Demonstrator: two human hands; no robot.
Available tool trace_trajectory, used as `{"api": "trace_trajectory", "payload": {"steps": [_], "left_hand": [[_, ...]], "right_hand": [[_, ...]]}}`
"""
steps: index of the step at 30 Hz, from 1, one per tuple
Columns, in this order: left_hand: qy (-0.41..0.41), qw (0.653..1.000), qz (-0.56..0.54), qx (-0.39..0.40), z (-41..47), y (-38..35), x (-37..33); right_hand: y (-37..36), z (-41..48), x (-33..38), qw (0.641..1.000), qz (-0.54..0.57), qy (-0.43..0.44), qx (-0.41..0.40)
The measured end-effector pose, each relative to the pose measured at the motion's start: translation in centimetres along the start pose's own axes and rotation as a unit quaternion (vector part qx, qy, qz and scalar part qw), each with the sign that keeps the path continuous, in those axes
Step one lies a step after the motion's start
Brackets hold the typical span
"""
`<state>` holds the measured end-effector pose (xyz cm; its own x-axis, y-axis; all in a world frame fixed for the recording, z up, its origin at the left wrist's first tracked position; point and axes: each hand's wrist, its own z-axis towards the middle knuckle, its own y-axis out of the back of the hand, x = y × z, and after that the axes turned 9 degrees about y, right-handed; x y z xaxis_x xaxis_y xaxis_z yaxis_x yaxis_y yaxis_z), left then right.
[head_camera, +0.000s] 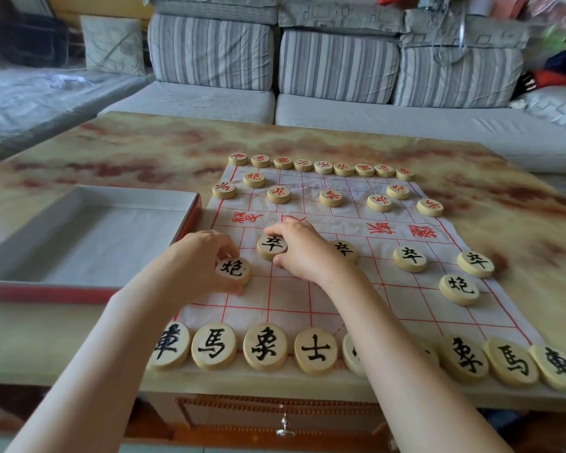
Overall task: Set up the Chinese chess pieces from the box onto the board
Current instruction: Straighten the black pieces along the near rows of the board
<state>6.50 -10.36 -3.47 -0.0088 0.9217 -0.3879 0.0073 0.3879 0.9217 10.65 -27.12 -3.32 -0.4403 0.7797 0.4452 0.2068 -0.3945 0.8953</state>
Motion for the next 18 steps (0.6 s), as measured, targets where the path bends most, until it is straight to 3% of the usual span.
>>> {"api": "trace_trajectory", "payload": {"steps": [18], "left_hand": [[0.007,1.0,-0.012,0.0,-0.2,0.0,0.05]], "right_hand": [[0.24,-0.01,-0.63,0.999,0.023,0.019,0.023]]}}
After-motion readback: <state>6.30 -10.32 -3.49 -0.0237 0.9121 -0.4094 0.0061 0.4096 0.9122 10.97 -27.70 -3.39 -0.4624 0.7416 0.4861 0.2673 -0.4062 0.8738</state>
